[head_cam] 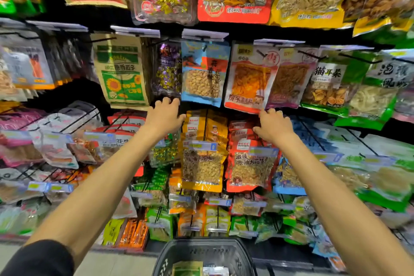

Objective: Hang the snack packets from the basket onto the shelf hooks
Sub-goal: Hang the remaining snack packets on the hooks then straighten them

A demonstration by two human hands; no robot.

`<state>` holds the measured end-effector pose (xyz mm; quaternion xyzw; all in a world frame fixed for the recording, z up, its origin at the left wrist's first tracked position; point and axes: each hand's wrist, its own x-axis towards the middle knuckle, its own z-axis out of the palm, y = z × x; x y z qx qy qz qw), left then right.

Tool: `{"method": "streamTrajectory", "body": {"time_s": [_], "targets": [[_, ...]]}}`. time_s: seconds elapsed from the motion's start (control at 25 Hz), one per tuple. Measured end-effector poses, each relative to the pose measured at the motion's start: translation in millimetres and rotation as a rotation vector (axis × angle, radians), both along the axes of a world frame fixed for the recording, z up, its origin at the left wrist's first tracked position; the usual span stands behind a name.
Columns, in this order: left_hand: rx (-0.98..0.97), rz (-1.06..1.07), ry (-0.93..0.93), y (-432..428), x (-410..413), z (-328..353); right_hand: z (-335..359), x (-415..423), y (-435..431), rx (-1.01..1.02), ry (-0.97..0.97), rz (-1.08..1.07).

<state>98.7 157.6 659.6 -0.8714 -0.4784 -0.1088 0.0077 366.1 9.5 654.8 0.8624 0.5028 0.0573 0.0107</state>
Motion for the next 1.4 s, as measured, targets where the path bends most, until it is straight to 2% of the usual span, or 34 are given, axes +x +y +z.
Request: {"method": "streamTrajectory", "body": {"time_s": [0.2, 0.32, 0.48, 0.76, 0.96, 1.2, 1.4], "targets": [[-0.053, -0.035, 0.097, -37, -42, -22, -17, -56, -18, -0.049, 0.048, 0.010], [-0.133, -0.045, 0.171, -59, -64, -55, -54, -87, -35, -0.056, 0.049, 0.083], [-0.259, -0.084, 0.259, -83, -84, -123, -126, -117, -59, -0.197, 0.154, 0.102], [-0.466, -0.071, 0.337, -114, -101, -280, -286, -141, -90, -0.487, 0.314, 0.082], [-0.586, -0.079, 0.370, -123, -99, -411, -417, -142, -106, -0.572, 0.362, 0.087], [-0.703, -0.040, 0.445, -129, -96, -580, -589, -140, -108, -0.672, 0.476, -0.007], [-0.733, -0.049, 0.548, -128, -84, -720, -720, -129, -102, -0.772, 0.526, -0.067]]}}
